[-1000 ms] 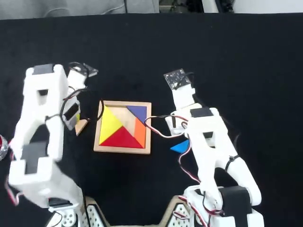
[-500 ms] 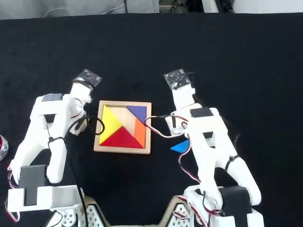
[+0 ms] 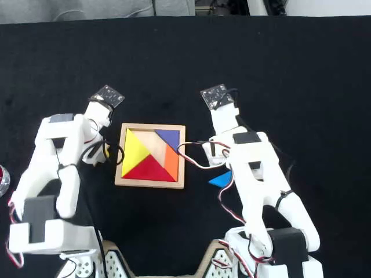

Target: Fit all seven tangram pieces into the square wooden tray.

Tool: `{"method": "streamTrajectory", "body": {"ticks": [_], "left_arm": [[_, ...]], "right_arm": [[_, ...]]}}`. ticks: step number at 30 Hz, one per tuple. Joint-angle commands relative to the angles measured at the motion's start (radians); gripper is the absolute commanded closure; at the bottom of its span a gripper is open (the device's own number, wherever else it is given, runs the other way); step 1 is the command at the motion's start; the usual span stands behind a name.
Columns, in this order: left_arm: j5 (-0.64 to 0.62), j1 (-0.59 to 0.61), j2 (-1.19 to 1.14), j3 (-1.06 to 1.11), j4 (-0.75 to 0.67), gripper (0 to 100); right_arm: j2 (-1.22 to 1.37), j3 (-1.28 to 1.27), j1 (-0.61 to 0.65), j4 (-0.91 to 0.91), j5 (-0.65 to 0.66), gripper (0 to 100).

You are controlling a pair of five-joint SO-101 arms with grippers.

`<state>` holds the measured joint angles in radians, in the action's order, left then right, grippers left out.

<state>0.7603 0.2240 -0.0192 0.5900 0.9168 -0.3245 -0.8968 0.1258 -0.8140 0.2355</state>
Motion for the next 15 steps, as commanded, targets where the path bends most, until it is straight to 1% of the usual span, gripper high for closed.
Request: {"method": "streamTrajectory", "body": {"ticks": [1, 3, 6, 13, 15], "left_arm": [[0.014, 0.016, -0.081, -0.108, 0.021, 78], [0.015, 0.01, -0.13, -0.15, 0.066, 78], [0.009, 0.012, -0.166, -0.2, 0.087, 78], [0.008, 0.01, -0.166, -0.166, 0.091, 78], [-0.02, 0.01, -0.166, -0.166, 0.091, 78]], "right_arm": [[0.001, 0.005, 0.014, 0.012, 0.011, 79.4], [0.001, 0.005, 0.014, 0.012, 0.011, 79.4], [0.001, 0.005, 0.014, 0.012, 0.011, 79.4], [0.001, 0.007, 0.014, 0.012, 0.011, 79.4], [0.001, 0.007, 0.014, 0.012, 0.011, 79.4]]}}
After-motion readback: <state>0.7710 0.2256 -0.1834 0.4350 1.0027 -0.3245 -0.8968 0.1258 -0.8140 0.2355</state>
